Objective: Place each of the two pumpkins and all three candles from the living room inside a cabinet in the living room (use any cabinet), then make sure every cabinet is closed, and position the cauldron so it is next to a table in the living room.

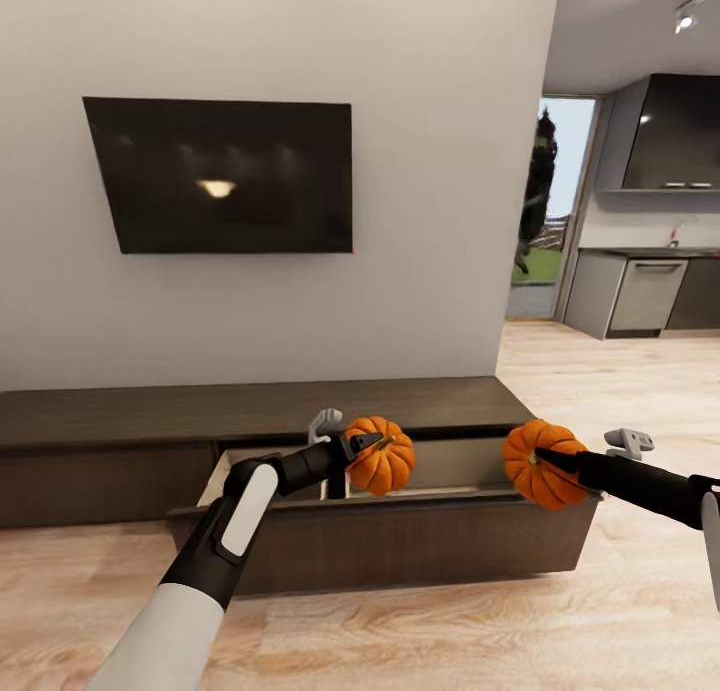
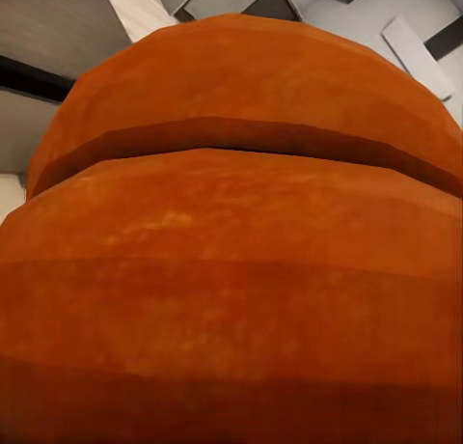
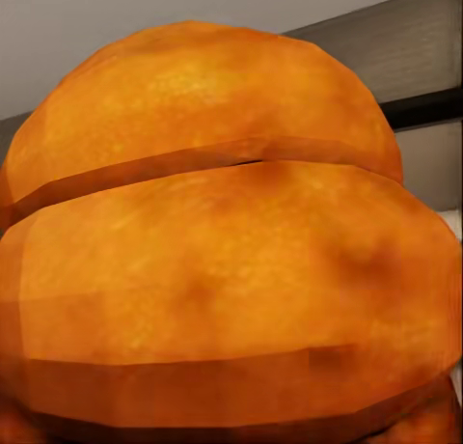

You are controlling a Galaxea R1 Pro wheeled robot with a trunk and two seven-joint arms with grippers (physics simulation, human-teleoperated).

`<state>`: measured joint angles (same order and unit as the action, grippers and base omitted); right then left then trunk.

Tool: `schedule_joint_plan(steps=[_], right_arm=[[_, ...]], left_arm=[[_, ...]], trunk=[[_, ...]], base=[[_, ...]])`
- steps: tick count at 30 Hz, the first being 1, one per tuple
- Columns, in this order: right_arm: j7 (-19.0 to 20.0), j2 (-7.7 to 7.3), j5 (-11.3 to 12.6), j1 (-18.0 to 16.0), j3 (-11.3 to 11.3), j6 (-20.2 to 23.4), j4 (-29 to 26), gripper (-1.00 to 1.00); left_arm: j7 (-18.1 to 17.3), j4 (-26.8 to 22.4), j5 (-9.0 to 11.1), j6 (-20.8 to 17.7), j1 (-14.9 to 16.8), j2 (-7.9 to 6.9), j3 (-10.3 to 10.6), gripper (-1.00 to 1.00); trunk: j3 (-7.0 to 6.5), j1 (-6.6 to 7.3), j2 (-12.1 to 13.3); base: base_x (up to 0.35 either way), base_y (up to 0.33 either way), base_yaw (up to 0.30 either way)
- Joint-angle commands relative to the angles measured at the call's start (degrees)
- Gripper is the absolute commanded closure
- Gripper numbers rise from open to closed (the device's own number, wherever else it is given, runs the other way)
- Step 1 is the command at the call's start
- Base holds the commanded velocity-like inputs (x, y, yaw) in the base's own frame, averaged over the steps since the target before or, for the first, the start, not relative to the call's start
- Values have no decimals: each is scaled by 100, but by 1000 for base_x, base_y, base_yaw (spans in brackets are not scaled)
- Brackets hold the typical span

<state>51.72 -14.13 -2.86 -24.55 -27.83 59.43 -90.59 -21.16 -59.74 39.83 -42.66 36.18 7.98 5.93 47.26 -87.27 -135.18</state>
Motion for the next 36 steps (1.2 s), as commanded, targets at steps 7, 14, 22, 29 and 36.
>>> schedule_joint_plan(steps=[7,14,22,29,36], right_arm=[[38,4,11,-6,109,46,5,100],[36,4,41,-271,113,57,238,100],[-452,51,111,-747,124,57,1210,100],[-565,443,67,-794,536,-160,1369,100],[-582,580,81,-796,749,-461,1392,100]], left_arm=[[-15,83,54,-9,9,-7,-32,100],[-20,109,96,50,8,-7,-18,100],[-66,104,115,55,2,-23,-5,100],[-78,96,100,59,-104,-40,-28,100],[-123,-11,141,-8,-202,-81,-69,100]], trunk=[[71,0,-4],[135,0,-4],[209,0,-4],[274,0,-4],[339,0,-4]], base=[[213,-289,0],[220,-284,0],[221,-283,0],[162,-210,0],[22,-29,0]])
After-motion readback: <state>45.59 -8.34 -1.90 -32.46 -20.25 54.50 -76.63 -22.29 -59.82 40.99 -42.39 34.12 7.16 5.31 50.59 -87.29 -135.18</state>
